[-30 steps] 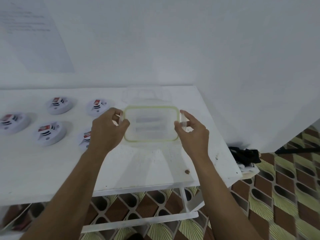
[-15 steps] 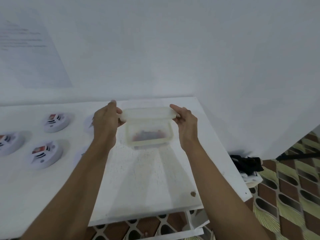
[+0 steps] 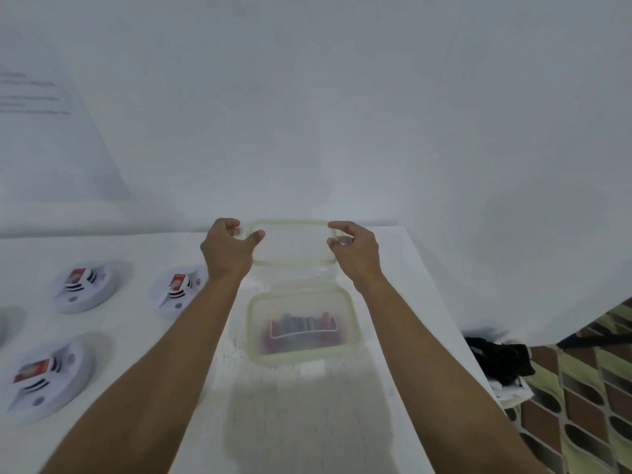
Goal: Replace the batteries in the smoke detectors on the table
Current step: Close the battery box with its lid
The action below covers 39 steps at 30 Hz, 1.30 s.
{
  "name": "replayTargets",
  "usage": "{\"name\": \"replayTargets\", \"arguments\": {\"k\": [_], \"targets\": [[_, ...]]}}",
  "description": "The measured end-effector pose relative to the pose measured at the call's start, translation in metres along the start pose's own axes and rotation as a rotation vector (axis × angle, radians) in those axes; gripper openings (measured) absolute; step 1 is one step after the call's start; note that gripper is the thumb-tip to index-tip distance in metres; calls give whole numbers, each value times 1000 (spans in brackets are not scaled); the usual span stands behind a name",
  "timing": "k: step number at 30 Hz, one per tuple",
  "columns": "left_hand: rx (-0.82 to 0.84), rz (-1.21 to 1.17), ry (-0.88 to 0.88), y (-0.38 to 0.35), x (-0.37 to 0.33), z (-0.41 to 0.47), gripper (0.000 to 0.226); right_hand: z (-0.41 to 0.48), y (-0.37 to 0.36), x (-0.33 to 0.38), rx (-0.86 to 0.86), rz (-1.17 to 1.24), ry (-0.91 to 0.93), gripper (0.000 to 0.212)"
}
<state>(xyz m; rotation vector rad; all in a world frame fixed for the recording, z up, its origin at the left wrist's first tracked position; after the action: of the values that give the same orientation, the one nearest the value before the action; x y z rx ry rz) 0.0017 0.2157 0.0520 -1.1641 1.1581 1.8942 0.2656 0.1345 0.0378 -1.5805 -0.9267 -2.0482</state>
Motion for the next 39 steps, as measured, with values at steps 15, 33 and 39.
{"name": "replayTargets", "arguments": {"k": [15,33,39], "targets": [[120,-12,113,-29,43,-7,41,5,-21,-34,131,-37,-129,53],[326,-8,118,-50,51,-16,41,3,-29,-48,247,23,-252,29],[445,39,122,-59,55,-31,53,-6,-40,-53,292,-158,-157,45]]}}
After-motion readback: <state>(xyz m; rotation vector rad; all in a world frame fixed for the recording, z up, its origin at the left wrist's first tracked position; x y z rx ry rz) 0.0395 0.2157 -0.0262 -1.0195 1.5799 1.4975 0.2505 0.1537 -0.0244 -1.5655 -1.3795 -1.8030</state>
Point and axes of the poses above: each hand's wrist, its own z-axis towards the middle knuckle, its own y-axis out of the back of the hand, x = y × z, the point moved 10 cm from there along z, towards the middle knuckle, and after that the axes turned 14 degrees about -x, right-handed, at the moved point
